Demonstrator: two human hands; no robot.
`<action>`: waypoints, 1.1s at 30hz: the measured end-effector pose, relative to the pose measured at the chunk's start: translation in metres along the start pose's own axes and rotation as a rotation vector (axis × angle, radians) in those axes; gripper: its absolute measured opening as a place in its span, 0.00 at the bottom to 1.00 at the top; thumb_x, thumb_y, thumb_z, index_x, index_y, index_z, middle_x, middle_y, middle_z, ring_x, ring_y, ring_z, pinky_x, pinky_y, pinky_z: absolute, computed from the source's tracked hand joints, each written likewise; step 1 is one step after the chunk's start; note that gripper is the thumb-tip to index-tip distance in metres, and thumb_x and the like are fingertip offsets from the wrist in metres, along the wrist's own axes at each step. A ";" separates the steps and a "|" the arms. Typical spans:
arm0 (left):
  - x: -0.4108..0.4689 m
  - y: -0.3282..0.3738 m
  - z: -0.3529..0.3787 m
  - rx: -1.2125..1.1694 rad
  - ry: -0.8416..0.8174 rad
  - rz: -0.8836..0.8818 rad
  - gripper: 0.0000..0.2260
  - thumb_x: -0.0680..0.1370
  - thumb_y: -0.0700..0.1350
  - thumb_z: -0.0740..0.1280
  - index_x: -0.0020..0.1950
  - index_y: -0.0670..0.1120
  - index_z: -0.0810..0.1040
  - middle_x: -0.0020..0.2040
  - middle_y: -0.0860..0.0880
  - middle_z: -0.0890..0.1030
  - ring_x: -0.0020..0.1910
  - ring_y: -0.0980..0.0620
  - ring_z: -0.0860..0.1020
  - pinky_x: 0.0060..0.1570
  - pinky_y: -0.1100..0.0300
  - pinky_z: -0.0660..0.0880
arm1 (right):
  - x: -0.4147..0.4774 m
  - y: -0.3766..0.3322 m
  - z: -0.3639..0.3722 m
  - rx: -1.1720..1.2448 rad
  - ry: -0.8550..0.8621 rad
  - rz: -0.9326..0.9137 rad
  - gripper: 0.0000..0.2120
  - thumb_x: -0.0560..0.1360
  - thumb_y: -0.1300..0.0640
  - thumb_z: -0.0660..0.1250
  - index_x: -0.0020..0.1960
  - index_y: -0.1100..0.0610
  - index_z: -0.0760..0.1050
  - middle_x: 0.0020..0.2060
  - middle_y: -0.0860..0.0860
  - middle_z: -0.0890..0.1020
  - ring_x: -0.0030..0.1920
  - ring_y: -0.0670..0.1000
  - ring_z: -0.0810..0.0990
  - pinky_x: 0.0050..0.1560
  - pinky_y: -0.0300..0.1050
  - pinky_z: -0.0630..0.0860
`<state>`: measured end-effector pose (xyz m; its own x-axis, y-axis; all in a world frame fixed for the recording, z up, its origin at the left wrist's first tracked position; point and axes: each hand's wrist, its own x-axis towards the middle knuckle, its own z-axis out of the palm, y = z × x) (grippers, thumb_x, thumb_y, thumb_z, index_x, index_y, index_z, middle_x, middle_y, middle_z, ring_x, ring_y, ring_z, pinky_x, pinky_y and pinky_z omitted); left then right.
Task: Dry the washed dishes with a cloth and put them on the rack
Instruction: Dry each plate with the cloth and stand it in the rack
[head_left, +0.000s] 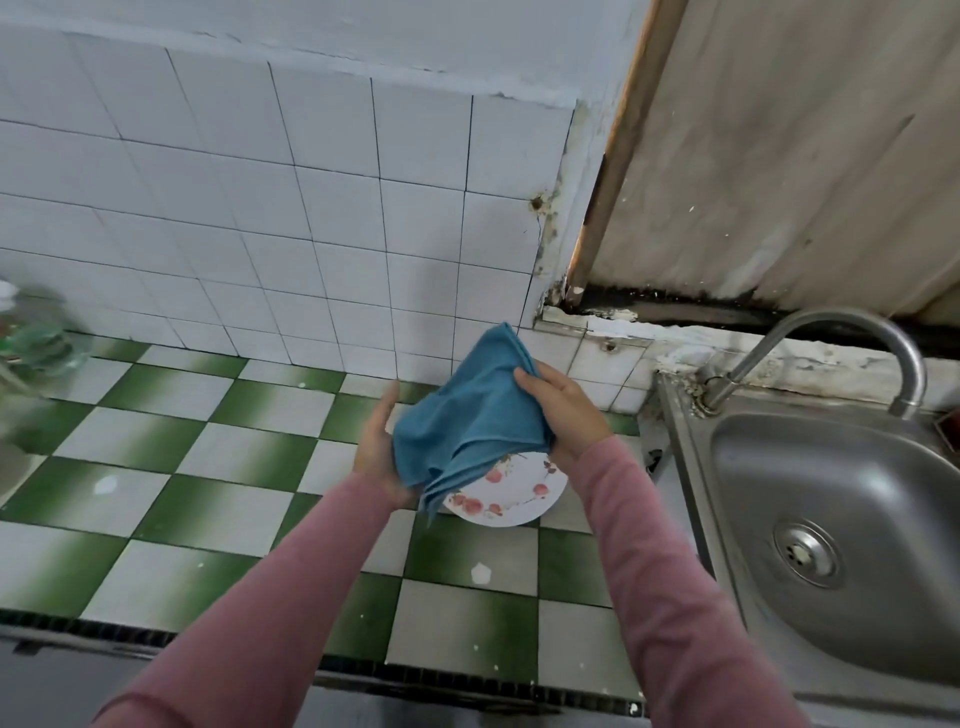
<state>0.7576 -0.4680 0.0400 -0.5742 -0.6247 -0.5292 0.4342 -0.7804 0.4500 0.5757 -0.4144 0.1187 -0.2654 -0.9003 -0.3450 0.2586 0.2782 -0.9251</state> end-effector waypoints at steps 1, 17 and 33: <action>-0.003 0.003 0.003 0.042 0.006 0.029 0.28 0.75 0.62 0.67 0.66 0.44 0.77 0.61 0.40 0.80 0.54 0.38 0.81 0.56 0.44 0.77 | 0.002 0.003 -0.005 -0.036 0.021 0.010 0.08 0.81 0.57 0.65 0.59 0.53 0.78 0.55 0.56 0.82 0.55 0.57 0.81 0.53 0.52 0.81; -0.011 -0.007 0.066 -0.086 0.124 0.221 0.39 0.75 0.73 0.57 0.75 0.46 0.69 0.64 0.50 0.80 0.71 0.45 0.70 0.69 0.49 0.65 | 0.000 0.045 0.089 -0.292 -0.015 0.083 0.36 0.76 0.26 0.50 0.76 0.45 0.65 0.74 0.44 0.66 0.75 0.52 0.63 0.77 0.56 0.56; -0.003 0.002 0.031 0.320 0.202 0.302 0.11 0.82 0.46 0.64 0.63 0.47 0.73 0.53 0.45 0.82 0.48 0.45 0.82 0.43 0.49 0.81 | -0.018 0.085 0.049 0.405 0.176 0.299 0.20 0.76 0.53 0.72 0.65 0.57 0.72 0.58 0.56 0.81 0.56 0.57 0.80 0.53 0.57 0.81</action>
<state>0.7387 -0.4668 0.0645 -0.2951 -0.8397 -0.4559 0.3075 -0.5352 0.7868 0.6484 -0.3907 0.0539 -0.2683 -0.7221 -0.6377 0.6756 0.3309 -0.6589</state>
